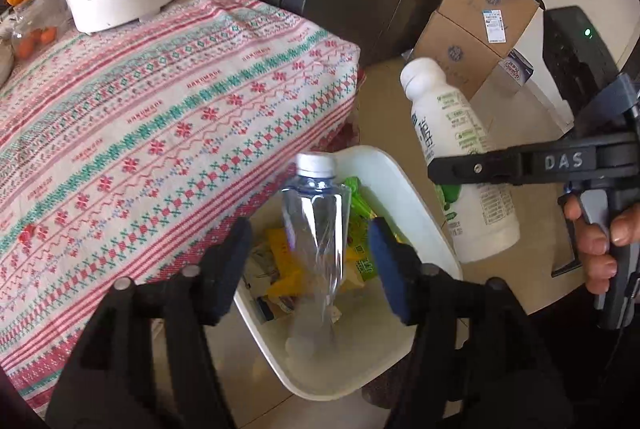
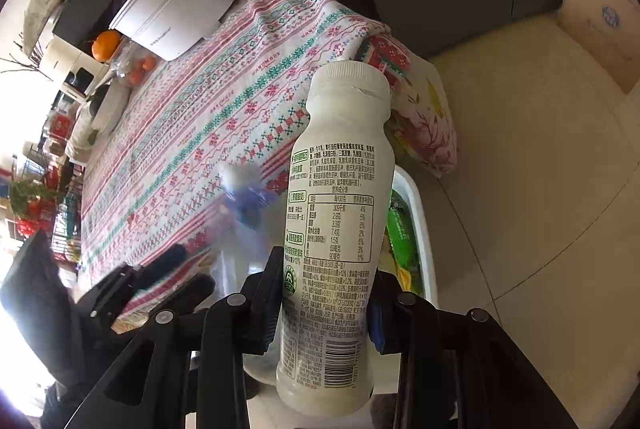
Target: Collect trash
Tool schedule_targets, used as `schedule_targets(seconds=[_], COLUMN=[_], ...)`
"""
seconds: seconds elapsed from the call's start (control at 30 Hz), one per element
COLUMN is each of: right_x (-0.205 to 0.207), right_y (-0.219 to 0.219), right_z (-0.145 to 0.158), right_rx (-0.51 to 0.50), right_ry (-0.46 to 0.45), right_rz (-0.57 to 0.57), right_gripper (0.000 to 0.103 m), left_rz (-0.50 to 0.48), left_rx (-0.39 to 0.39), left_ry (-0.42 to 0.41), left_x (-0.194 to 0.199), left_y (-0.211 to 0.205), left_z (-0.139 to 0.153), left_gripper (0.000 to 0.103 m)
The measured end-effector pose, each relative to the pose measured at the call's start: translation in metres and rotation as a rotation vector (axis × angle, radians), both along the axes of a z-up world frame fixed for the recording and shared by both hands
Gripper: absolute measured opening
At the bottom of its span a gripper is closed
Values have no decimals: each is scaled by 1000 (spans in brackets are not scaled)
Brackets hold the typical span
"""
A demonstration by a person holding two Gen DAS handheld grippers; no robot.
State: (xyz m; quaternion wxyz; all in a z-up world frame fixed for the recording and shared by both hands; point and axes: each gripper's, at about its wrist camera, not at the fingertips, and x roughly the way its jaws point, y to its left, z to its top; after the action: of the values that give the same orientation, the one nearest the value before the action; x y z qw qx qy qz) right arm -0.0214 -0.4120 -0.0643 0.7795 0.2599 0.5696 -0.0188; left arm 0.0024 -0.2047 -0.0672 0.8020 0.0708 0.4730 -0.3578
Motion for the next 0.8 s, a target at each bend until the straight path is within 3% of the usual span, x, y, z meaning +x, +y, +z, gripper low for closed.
schedule_targets(seconds=[0.27,0.3,0.33,0.37,0.4,0.6,0.8], right_x=[-1,-1,-1,-1,-3,-15,-32], right_y=[12,13,15,17,18,32,62], right_z=[-8,-9,-9,-7,-4,29,80], right_rx=[-8,-13,-22,-27,-29,-79,-249], right_ry=[39,47,58,58,48,-37,-181], right_rz=[31,33,38,40,39,47,88], right_gripper=[37,40,55,63,72,74,84], left_rz=[85,94,103,116,128,227,308], left_rx=[44,49,56,64,72,110,133], left_ry=[11,9,7,4,1,-8,-117], left_x=[1,0,-2,-3,-5,-11,-28], left_y=[21,24,27,30,33,56,78], left_z=[13,15,17,20,22,36,68], left_gripper=[77,81,83,84,85,95,102])
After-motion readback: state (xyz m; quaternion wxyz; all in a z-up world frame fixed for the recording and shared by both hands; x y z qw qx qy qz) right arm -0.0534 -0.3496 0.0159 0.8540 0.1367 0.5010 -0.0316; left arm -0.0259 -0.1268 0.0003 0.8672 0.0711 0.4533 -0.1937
